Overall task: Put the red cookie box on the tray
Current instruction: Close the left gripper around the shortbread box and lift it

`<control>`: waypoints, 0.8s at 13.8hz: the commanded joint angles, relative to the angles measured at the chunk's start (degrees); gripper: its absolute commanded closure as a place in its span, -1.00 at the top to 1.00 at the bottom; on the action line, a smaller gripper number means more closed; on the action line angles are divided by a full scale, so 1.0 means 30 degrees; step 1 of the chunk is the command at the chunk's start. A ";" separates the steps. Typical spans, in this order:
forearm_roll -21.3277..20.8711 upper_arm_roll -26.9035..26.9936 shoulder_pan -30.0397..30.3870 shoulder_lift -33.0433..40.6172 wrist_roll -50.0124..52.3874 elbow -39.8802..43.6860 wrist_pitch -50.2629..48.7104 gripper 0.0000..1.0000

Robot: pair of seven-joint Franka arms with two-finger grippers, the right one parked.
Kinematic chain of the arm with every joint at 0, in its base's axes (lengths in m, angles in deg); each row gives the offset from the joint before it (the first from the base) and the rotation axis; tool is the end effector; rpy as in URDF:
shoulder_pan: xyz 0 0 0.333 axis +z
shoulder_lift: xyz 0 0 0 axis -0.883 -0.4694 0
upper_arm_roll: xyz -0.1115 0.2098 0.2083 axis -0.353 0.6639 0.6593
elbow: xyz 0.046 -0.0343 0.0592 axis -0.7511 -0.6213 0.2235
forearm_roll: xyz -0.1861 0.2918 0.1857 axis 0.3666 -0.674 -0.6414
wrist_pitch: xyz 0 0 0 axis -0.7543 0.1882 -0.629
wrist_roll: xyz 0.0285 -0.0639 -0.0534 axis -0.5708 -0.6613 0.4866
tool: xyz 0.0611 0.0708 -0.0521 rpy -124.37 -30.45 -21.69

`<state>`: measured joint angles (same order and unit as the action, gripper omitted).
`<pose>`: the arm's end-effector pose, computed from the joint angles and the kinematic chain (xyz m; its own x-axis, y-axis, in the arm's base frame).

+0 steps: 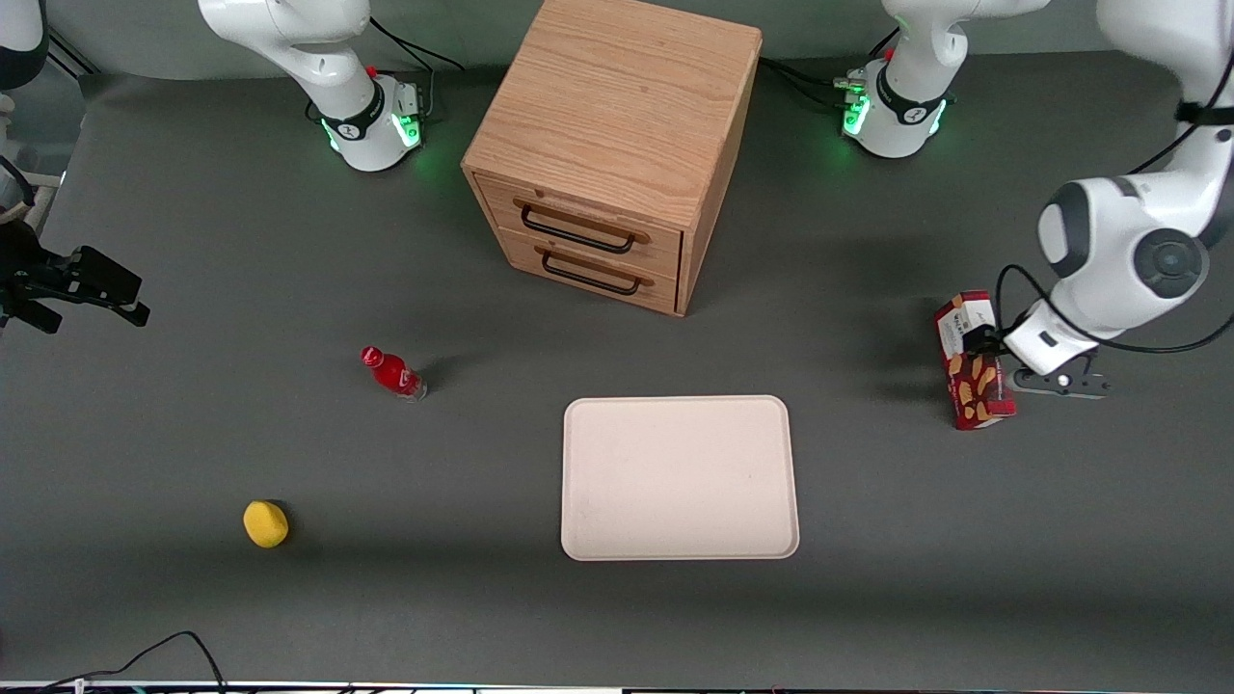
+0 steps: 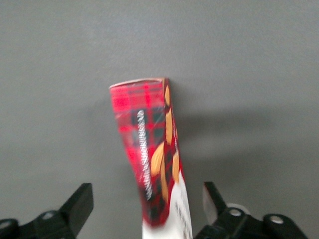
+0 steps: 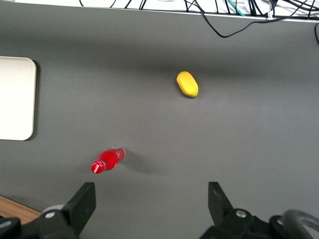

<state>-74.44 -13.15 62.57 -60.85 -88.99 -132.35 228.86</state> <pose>0.5302 0.0436 0.2610 0.9927 -0.1205 -0.0043 -0.1206 -0.9919 -0.0405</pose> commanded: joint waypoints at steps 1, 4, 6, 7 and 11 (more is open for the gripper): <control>0.0636 0.0055 -0.0072 -0.0684 -0.0054 -0.1177 0.2884 -0.99; 0.0637 0.0055 0.0045 -0.0658 -0.0143 -0.1150 0.2686 -1.00; 0.0637 0.0026 0.0045 -0.0541 -0.0085 -0.1121 0.2598 -1.00; 0.0637 0.0026 0.0045 -0.0250 -0.0055 -0.1033 0.2191 -1.00; 0.0667 0.0026 0.0016 0.1888 0.0062 0.2584 -0.5665 -1.00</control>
<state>-72.89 -13.05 62.65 -60.26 -88.99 -131.12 225.51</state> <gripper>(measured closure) 0.916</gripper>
